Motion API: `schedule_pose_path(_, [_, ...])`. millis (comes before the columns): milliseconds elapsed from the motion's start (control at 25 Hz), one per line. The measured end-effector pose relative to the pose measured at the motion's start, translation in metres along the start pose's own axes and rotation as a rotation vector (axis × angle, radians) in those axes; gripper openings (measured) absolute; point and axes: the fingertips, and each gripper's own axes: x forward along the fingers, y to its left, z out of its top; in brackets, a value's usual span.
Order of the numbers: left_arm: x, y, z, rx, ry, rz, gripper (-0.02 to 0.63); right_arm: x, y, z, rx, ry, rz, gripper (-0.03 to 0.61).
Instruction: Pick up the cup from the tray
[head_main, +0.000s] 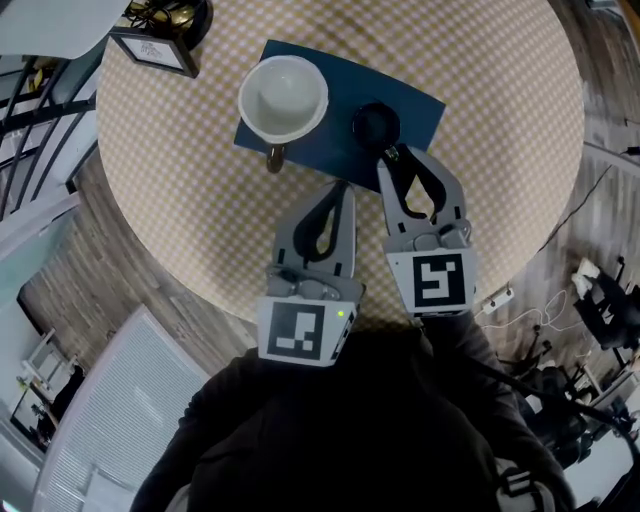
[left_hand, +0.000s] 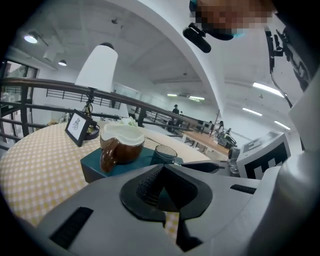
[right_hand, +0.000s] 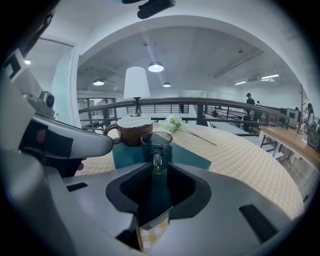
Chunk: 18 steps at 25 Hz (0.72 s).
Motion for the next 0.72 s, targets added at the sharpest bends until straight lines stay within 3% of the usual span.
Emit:
schedule_pose_path(360, [0.004,-0.002,-0.001,-0.004,0.011,0.004,0.003,0.003,-0.001,0.001,-0.03,-0.002,0.004,0.044])
schedule_pose_path(720, [0.002,-0.003,0.002,0.001,0.004,0.004,0.005,-0.001,-0.002,0.012,0.022,-0.061,-0.009,0.038])
